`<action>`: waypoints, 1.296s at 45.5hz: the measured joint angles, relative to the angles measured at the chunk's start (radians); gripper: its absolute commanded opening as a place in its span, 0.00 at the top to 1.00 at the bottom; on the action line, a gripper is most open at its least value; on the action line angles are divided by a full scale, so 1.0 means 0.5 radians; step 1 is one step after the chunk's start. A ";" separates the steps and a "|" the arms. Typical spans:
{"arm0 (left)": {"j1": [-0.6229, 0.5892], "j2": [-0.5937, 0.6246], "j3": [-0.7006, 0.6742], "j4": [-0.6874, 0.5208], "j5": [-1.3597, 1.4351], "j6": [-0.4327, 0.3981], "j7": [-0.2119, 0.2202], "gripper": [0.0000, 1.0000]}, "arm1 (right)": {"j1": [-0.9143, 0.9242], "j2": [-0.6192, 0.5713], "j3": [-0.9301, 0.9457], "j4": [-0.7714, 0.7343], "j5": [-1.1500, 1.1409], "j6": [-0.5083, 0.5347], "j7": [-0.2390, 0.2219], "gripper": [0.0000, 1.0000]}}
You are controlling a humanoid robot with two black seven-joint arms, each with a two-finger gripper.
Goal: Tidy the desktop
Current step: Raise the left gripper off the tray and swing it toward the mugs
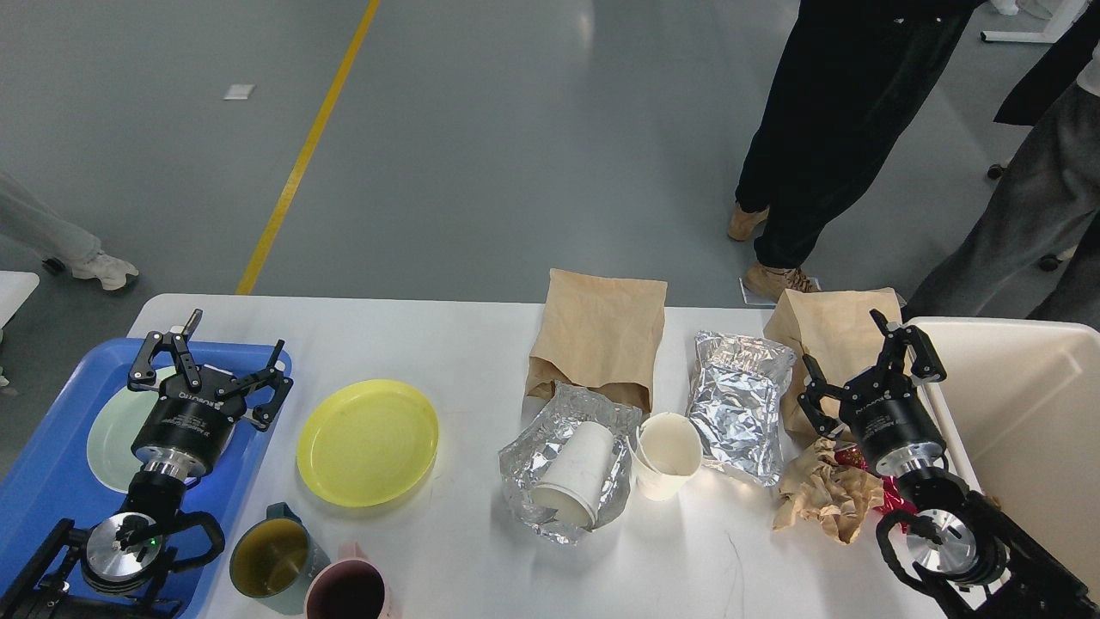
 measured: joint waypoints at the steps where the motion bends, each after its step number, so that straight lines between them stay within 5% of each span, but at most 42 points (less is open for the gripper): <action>1: 0.000 0.001 0.000 0.001 0.000 -0.002 0.000 0.03 | 0.000 0.000 0.000 0.000 0.000 0.000 0.000 0.00; 17: -0.026 0.038 0.029 0.003 0.016 0.008 -0.006 0.03 | 0.000 -0.001 0.000 0.000 0.000 0.000 0.000 0.00; 26: -0.137 0.414 0.311 -0.011 0.020 -0.013 -0.018 0.03 | 0.000 0.001 0.000 0.000 0.000 0.000 0.000 0.00; 33: -0.501 0.901 1.027 0.022 0.003 0.004 -0.006 0.03 | 0.000 0.001 0.000 0.000 0.000 0.000 0.000 0.00; 40: -1.076 1.122 1.904 0.144 0.007 0.009 0.019 0.03 | 0.000 0.001 0.000 0.000 0.000 0.000 0.000 0.00; 49: -1.974 1.102 3.313 0.297 0.016 -0.017 0.026 0.03 | 0.000 -0.002 0.000 0.001 0.000 0.000 0.000 0.00; 59: -2.745 0.773 4.635 0.256 0.023 -0.060 0.023 0.03 | -0.002 -0.002 0.000 0.004 -0.001 0.000 0.000 0.00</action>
